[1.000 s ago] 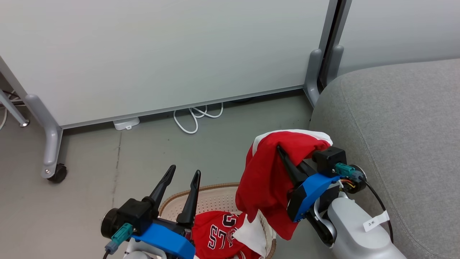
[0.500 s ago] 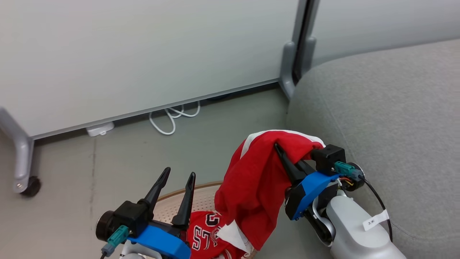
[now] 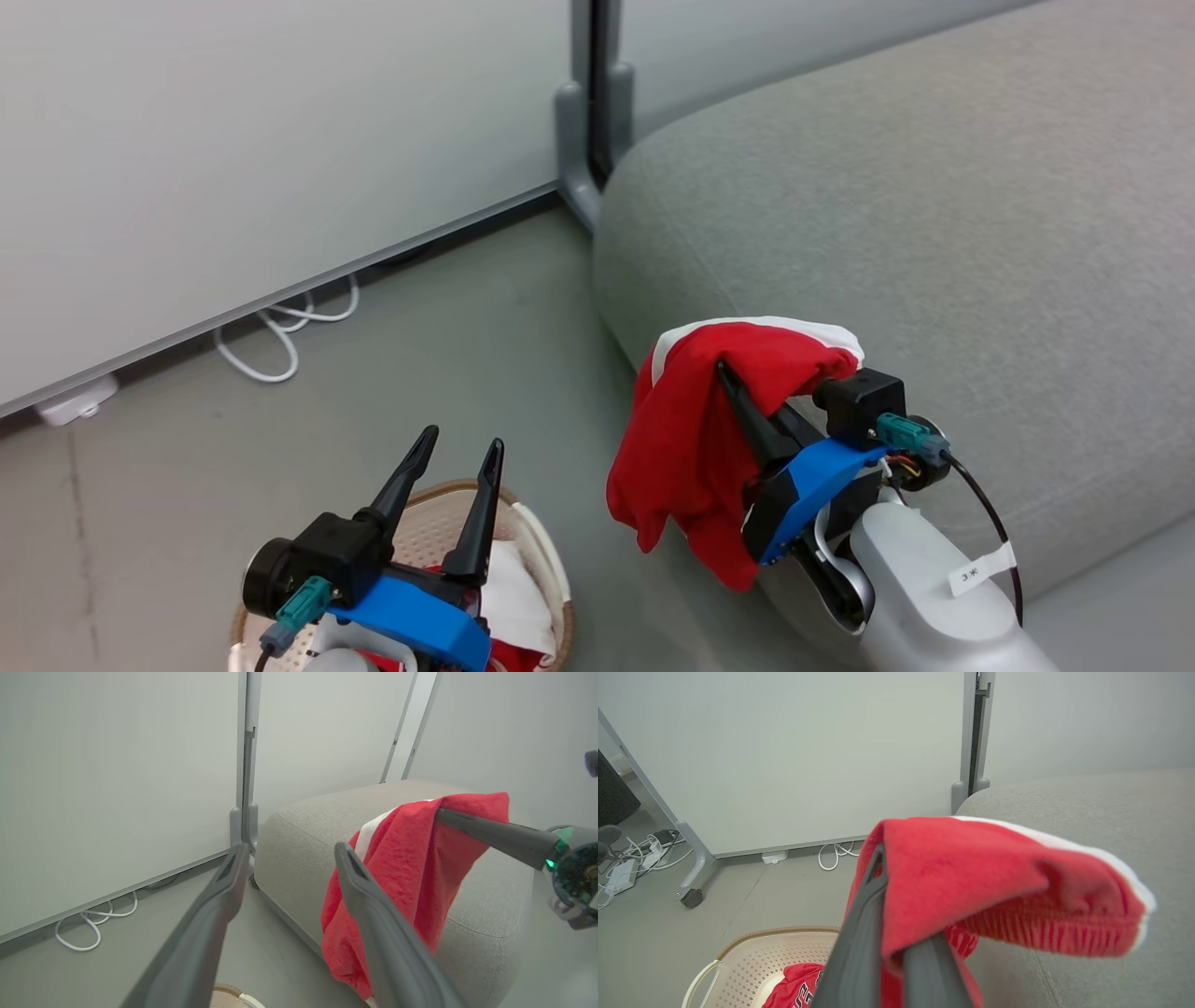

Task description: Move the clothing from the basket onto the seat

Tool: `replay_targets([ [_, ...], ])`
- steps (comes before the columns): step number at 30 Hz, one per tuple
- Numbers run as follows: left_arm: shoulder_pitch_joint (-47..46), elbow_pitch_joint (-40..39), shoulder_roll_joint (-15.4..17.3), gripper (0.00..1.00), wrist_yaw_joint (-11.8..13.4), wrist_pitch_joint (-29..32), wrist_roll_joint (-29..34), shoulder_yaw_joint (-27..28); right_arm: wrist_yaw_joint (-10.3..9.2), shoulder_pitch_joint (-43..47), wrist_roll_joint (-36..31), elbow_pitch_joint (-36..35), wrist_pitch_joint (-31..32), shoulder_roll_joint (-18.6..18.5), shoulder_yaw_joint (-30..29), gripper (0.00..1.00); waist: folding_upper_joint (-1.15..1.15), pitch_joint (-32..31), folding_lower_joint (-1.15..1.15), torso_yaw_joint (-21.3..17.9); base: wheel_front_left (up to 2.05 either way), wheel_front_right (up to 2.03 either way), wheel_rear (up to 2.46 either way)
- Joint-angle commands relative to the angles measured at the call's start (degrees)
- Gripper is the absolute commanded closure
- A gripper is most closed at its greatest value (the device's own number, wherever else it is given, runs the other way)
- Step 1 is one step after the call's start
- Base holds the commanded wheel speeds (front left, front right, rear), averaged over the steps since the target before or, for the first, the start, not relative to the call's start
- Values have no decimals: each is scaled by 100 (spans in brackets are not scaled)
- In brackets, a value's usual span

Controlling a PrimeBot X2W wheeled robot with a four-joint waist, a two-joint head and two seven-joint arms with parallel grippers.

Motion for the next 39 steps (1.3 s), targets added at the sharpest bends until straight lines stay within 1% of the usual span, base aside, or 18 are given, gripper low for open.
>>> replay_targets([
  [1,-70,19,28,0,-15,-27,24,25,1,58,29,-32,-22,-9,3,100,0,68,0,-250,0,0,0],
  [2,-51,36,52,0,-15,-27,19,49,1,109,68,-51,-21,-8,-1,100,0,84,0,-399,0,0,0],
  [6,-50,13,107,0,-15,-27,37,43,1,151,139,-106,-21,-7,-5,100,0,149,0,-664,0,0,0],
  [10,-82,0,151,0,-15,-27,40,21,1,214,180,-141,-21,-7,-33,100,0,176,0,-853,0,0,0],
  [14,-123,29,181,0,-15,-27,26,-16,1,241,210,-179,-21,-6,-46,100,0,196,0,-954,0,0,0],
  [25,-132,66,195,0,-15,-27,-52,-128,1,224,241,-174,-21,-6,-200,100,0,141,0,-950,0,0,0],
  [31,-176,-56,224,0,-15,-27,10,-104,1,-32,325,-244,-22,-8,-266,100,0,302,0,-879,0,0,0],
  [34,-354,-162,260,0,-15,-27,52,-144,1,-431,207,-286,-22,-5,-533,100,0,556,0,-781,0,0,0],
  [36,-476,-212,308,0,-15,-27,96,-191,1,-779,12,-268,-22,-36,-897,100,0,749,0,-711,0,0,0],
  [39,-667,-296,364,0,-15,-27,133,-290,1,-1295,-232,-202,-21,-188,-1392,100,0,1011,0,-581,0,0,0],
])
